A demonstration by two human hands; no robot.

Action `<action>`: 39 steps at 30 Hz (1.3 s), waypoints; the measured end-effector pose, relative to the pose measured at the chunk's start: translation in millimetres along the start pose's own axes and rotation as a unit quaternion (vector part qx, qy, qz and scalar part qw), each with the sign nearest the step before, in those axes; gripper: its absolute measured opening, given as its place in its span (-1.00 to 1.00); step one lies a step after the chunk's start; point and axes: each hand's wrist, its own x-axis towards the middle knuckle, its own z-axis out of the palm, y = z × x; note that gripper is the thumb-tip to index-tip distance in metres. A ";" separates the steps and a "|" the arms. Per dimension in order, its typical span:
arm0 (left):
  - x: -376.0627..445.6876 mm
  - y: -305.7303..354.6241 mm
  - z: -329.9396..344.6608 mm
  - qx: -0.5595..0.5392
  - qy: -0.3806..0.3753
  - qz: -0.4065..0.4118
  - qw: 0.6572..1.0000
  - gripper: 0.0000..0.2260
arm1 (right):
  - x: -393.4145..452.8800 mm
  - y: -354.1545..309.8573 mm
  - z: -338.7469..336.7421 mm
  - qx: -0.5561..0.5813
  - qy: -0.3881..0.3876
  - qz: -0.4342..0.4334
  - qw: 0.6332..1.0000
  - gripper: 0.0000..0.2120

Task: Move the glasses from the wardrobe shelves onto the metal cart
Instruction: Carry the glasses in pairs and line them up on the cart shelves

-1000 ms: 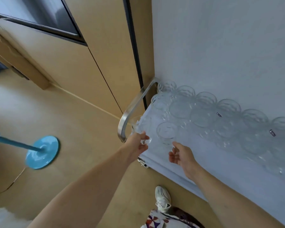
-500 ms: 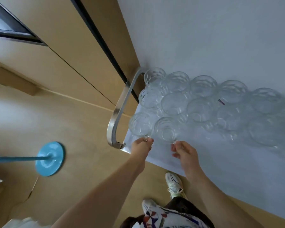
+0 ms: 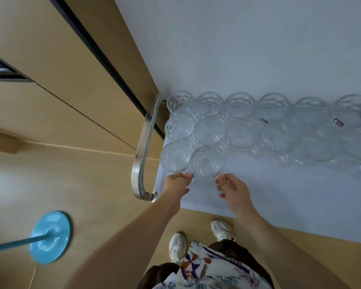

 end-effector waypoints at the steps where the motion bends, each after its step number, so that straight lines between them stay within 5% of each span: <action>1: -1.3 0.2 -2.5 0.006 -0.005 0.003 1.000 -0.95 | -0.8 0.9 1.9 -0.005 0.021 0.005 1.000 -0.82; 3: -4.4 -0.7 -7.2 0.027 -0.012 0.018 0.999 -0.94 | -5.1 0.8 3.9 -0.031 0.058 0.023 0.998 -0.80; 5: -8.6 -3.0 -12.0 0.062 -0.020 0.046 0.997 -0.92 | -12.1 -0.4 4.2 -0.028 0.092 0.052 0.994 -0.56; 9: -17.5 -2.0 -23.4 0.200 -0.061 0.108 0.972 -0.63 | -36.0 -3.4 4.5 -0.021 0.136 0.065 0.988 -0.43; 12: -28.5 7.2 -34.5 0.383 -0.063 0.192 0.902 -0.52 | -60.5 -2.3 6.4 -0.029 0.148 0.074 0.986 -0.48; 18: -54.3 14.4 -39.4 0.479 -0.097 0.342 0.803 -0.56 | -121.8 12.0 12.7 -0.074 0.190 0.061 0.977 -0.52; 25: -107.0 1.6 8.1 0.523 -0.195 0.463 0.688 -0.57 | -204.1 19.6 -12.9 -0.140 0.290 0.032 0.946 -0.44; 30: -161.3 -2.3 47.2 0.556 -0.241 0.555 0.570 -0.55 | -249.9 16.8 -49.7 -0.133 0.347 0.009 0.928 -0.36; 39: -280.8 -38.9 164.8 0.587 -0.299 0.632 0.408 -0.52 | -361.9 37.3 -170.9 -0.232 0.448 0.043 0.862 -0.37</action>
